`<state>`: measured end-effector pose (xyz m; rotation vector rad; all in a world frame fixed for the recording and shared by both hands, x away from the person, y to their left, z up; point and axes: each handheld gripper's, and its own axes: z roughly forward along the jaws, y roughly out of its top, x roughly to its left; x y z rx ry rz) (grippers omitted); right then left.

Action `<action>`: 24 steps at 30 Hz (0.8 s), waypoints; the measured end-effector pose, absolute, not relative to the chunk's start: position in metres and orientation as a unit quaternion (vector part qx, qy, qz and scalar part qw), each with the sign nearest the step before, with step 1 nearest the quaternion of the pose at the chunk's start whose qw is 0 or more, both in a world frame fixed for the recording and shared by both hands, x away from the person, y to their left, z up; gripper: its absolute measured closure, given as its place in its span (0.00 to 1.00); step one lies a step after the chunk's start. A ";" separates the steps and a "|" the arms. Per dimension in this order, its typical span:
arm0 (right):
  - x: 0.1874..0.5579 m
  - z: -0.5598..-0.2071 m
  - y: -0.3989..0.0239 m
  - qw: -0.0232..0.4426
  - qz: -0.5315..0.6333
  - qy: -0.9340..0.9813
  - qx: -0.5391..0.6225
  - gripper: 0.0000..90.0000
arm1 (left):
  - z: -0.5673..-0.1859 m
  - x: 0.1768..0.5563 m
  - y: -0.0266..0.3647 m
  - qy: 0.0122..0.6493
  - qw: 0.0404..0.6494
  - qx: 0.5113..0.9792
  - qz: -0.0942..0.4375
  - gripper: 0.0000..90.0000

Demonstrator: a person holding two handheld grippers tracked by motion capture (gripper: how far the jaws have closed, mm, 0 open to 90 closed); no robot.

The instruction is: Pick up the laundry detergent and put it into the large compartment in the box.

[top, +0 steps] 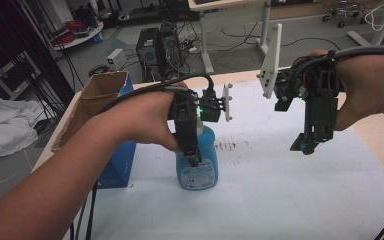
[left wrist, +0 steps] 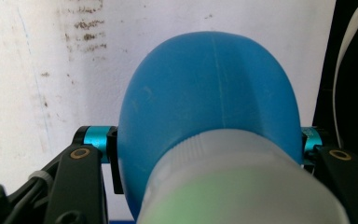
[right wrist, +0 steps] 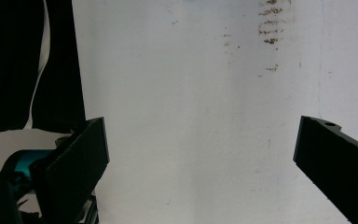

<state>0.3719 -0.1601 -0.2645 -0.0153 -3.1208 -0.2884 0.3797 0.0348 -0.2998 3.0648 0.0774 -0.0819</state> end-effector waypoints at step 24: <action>0.371 -0.263 -0.156 0.001 -0.090 -0.996 -0.003 0.03 | -0.187 0.397 0.085 0.102 0.034 0.994 -0.028 0.44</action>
